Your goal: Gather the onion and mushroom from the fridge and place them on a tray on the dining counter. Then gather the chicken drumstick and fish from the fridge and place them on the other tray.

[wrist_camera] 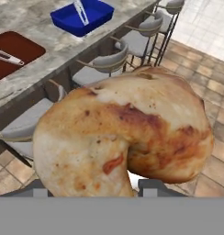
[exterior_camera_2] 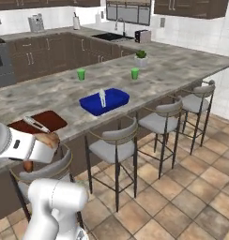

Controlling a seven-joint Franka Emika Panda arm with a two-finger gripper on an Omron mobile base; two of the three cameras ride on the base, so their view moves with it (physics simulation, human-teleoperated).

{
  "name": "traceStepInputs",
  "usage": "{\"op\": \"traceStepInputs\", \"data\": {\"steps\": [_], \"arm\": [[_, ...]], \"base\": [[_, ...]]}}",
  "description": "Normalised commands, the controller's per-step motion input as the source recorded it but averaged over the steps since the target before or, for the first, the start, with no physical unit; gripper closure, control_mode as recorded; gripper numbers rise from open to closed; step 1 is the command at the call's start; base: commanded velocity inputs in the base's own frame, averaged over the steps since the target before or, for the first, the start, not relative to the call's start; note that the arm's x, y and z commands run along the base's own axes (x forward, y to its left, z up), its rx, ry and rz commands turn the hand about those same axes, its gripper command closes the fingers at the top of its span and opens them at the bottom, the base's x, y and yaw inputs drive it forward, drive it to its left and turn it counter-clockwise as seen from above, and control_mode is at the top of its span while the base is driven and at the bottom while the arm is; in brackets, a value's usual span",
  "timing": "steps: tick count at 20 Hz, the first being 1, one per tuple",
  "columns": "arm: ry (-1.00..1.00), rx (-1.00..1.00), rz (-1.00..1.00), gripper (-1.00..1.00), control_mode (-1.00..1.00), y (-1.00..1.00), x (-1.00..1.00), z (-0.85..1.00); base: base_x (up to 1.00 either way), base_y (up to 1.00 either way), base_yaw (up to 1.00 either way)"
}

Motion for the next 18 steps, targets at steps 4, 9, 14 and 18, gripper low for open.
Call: {"op": "traceStepInputs", "data": {"steps": [4,9,14,18], "arm": [[0.0,0.0,0.0,1.0,1.0,0.0,0.0,0.0],[0.0,0.0,0.0,1.0,1.0,0.0,0.0,0.0],[0.0,0.0,0.0,1.0,1.0,0.0,0.0,0.0],[0.0,0.0,0.0,1.0,1.0,0.0,0.0,0.0]], "base": [[0.0,-1.0,0.18],[0.19,-0.91,0.26],[0.29,-0.68,0.35],[0.3,-0.5,0.42]]}}
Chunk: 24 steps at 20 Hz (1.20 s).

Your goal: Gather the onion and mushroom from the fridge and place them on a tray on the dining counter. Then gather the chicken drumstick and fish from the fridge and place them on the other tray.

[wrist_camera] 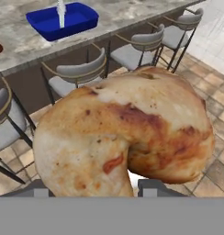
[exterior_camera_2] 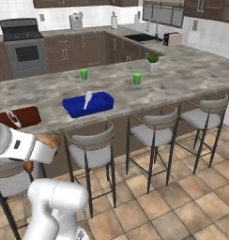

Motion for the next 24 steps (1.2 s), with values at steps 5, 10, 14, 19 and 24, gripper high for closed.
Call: {"op": "traceStepInputs", "data": {"steps": [5,10,14,19,24], "arm": [[0.0,0.0,0.0,1.0,1.0,0.0,0.0,0.0],[0.0,0.0,0.0,1.0,1.0,0.0,0.0,0.0],[0.0,0.0,0.0,1.0,1.0,0.0,0.0,0.0],[0.0,0.0,0.0,1.0,1.0,0.0,0.0,0.0],[0.0,0.0,0.0,1.0,1.0,0.0,0.0,0.0]], "base": [[0.31,-0.49,0.43],[0.3,-0.55,0.41],[0.3,-0.55,0.4],[0.29,-0.55,0.4],[0.34,-0.54,0.4]]}}
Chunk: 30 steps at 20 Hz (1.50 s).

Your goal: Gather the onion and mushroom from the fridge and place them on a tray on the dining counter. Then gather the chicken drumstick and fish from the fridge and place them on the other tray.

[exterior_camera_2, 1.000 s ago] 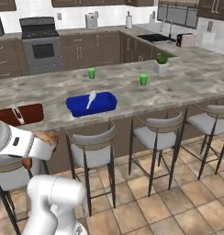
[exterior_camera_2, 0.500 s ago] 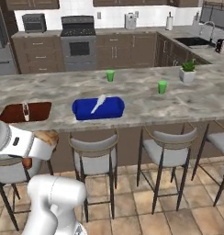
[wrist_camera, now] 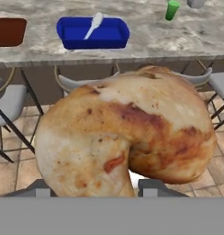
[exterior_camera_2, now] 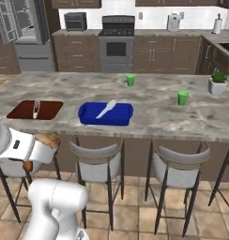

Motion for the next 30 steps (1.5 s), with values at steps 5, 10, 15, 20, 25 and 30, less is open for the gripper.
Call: {"op": "traceStepInputs", "data": {"steps": [5,10,15,20,25,30], "arm": [[0.0,0.0,0.0,1.0,1.0,0.0,0.0,0.0],[0.0,0.0,0.0,1.0,1.0,0.0,0.0,0.0],[0.0,0.0,0.0,1.0,1.0,0.0,0.0,0.0],[0.0,0.0,0.0,1.0,1.0,0.0,0.0,0.0],[0.05,0.1,0.03,1.0,-1.0,-0.27,0.8,0.0],[0.14,0.11,0.03,1.0,-1.0,-0.12,1.0,0.0]], "base": [[0.7,-0.56,0.33],[0.84,-0.57,0.25],[0.74,-0.45,0.14],[0.65,-0.34,0.05],[0.19,-0.07,0.01],[0.0,0.0,0.0]]}}
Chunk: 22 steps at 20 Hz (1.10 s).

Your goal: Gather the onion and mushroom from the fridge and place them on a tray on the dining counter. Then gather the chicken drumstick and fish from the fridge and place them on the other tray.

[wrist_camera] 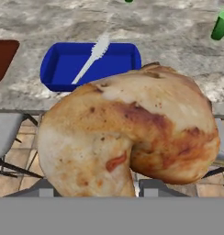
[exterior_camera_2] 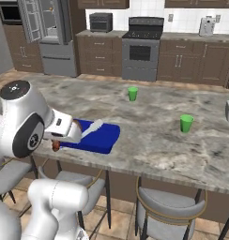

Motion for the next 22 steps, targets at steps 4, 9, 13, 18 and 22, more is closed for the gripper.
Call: {"op": "traceStepInputs", "data": {"steps": [4,9,13,18,22], "arm": [[0.18,0.01,0.0,1.0,-1.0,0.03,1.0,-0.08],[0.15,0.0,0.01,1.0,-1.0,0.06,0.97,-0.34],[0.1,0.0,0.0,1.0,-1.0,0.03,0.87,-0.59],[0.02,0.0,0.0,1.0,-1.0,0.0,0.79,-0.59],[0.0,0.0,0.0,1.0,-1.0,0.0,0.74,-0.56]], "base": [[0.0,0.0,0.0],[0.0,0.0,0.0],[0.0,0.0,0.0],[0.0,0.0,0.0],[0.0,0.0,0.0]]}}
